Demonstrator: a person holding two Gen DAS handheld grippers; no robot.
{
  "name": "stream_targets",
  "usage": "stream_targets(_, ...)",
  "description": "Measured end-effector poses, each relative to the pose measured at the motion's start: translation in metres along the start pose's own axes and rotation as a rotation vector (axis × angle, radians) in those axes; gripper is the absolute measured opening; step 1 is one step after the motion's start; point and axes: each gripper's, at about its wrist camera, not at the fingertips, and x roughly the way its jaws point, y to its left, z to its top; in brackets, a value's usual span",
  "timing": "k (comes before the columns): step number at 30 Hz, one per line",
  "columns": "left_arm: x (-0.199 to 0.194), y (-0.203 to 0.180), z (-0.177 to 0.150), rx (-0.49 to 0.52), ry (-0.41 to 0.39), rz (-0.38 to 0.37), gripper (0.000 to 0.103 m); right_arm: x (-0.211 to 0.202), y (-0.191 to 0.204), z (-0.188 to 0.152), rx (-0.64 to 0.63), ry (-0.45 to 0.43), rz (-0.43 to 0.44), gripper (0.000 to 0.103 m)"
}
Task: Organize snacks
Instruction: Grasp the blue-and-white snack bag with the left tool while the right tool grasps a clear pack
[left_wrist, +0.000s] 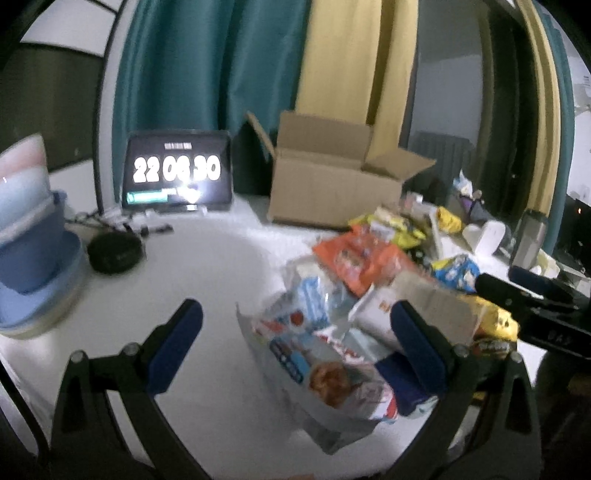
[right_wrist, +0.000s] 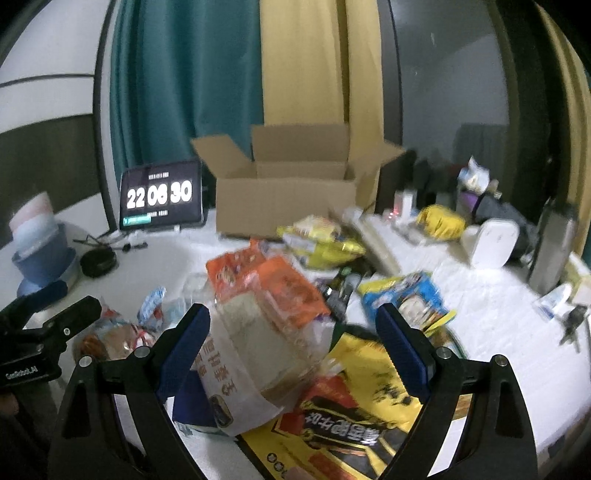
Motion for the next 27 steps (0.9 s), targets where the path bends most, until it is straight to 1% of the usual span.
stream_targets(1, 0.004, 0.0, -0.005, -0.012, 0.057, -0.003, 0.103, 0.006, 0.0, -0.002, 0.0, 0.014, 0.009, 0.093)
stream_targets(5, 0.017, 0.0, -0.014, 0.001, 0.128, -0.005, 0.102, 0.031, 0.001, -0.011, 0.003, 0.074, 0.071, 0.093)
stream_targets(6, 0.022, 0.001, -0.016, 0.001, 0.152, -0.005, 0.102, 0.037, 0.002, -0.013, -0.002, 0.087, 0.077, 0.093)
stream_targets(7, 0.026, 0.005, -0.017, 0.025, 0.18, 0.007, 0.102, 0.041, 0.004, -0.014, -0.01, 0.092, 0.082, 0.093)
stream_targets(10, 0.038, 0.004, -0.022, 0.012, 0.234, -0.01, 0.102, 0.053, 0.012, -0.018, -0.059, 0.106, 0.091, 0.093)
stream_targets(12, 0.043, 0.002, -0.025, 0.009, 0.253, -0.015, 0.101, 0.059, 0.019, -0.021, -0.095, 0.118, 0.094, 0.093)
stream_targets(14, 0.047, -0.003, -0.027, 0.018, 0.277, -0.024, 0.089, 0.061, 0.022, -0.022, -0.103, 0.118, 0.095, 0.093)
stream_targets(16, 0.049, -0.011, -0.028, 0.001, 0.279, -0.043, 0.085, 0.063, 0.022, -0.022, -0.104, 0.128, 0.101, 0.093)
stream_targets(19, 0.049, -0.017, -0.027, 0.018, 0.278, -0.038, 0.078, 0.067, 0.02, -0.022, -0.084, 0.149, 0.115, 0.093)
stream_targets(21, 0.049, -0.019, -0.026, 0.021, 0.283, -0.031, 0.075, 0.068, 0.016, -0.021, -0.066, 0.161, 0.136, 0.092)
stream_targets(22, 0.049, -0.021, -0.026, 0.024, 0.284, -0.026, 0.071, 0.069, 0.016, -0.021, -0.065, 0.162, 0.141, 0.092)
stream_targets(23, 0.049, -0.023, -0.026, 0.031, 0.286, -0.018, 0.069, 0.068, 0.016, -0.021, -0.068, 0.159, 0.144, 0.089)
stream_targets(25, 0.05, -0.025, -0.024, 0.052, 0.29, -0.007, 0.067, 0.065, 0.018, -0.022, -0.08, 0.145, 0.161, 0.078)
stream_targets(26, 0.05, -0.028, -0.024, 0.061, 0.291, -0.003, 0.066, 0.063, 0.019, -0.022, -0.084, 0.14, 0.166, 0.069)
stream_targets(27, 0.049, -0.029, -0.023, 0.067, 0.29, 0.001, 0.066, 0.062, 0.02, -0.022, -0.087, 0.135, 0.177, 0.056)
